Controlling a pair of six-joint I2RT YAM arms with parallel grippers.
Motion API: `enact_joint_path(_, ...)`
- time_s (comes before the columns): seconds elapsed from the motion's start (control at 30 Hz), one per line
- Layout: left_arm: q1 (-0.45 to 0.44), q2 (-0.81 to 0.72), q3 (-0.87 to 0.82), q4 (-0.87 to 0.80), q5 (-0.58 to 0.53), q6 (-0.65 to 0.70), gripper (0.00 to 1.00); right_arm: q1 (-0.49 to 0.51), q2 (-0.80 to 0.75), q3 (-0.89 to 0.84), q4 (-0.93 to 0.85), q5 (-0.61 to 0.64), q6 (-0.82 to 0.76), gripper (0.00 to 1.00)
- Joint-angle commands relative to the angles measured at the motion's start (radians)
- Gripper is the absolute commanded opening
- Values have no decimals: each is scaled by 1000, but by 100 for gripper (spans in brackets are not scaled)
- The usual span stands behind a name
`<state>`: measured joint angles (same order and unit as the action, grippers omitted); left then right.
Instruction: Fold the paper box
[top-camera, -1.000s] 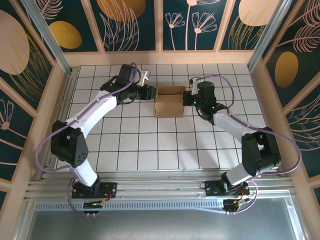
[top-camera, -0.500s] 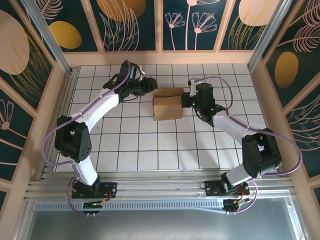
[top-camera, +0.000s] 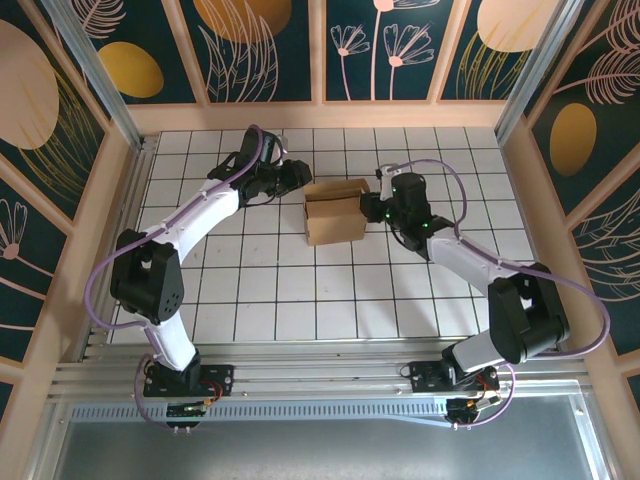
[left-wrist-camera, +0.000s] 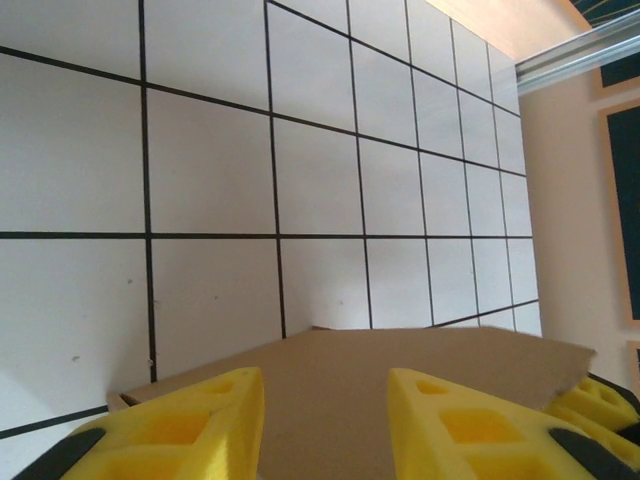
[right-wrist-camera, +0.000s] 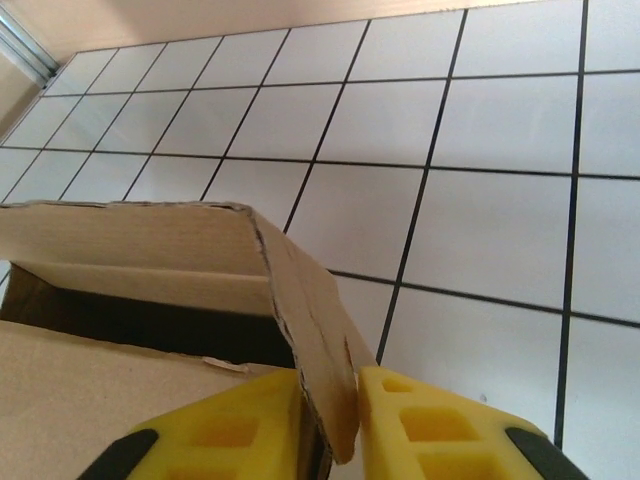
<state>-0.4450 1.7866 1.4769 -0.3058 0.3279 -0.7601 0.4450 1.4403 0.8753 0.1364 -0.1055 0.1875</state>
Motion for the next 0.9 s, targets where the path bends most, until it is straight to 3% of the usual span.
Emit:
enact_joint_path(0.0, -1, -32, 14, -35, -28, 40, 38, 11, -56, -25, -64, 4, 17, 29)
enact_joint_path(0.3, -1, -27, 56, -39, -37, 129, 38, 11, -115, 2, -98, 12, 15, 34)
enact_joint_path(0.5, -1, -16, 124, -125, -110, 174, 39, 9, -179, 13, -142, -57, 145, 34)
enact_joint_path(0.7, -1, -23, 194, -195, -45, 458, 41, -7, -205, -11, -192, -266, 178, 33)
enact_joint_path(0.87, -6, 164, 525, -459, -77, 626, 39, -6, -248, -154, -46, -259, 414, 33)
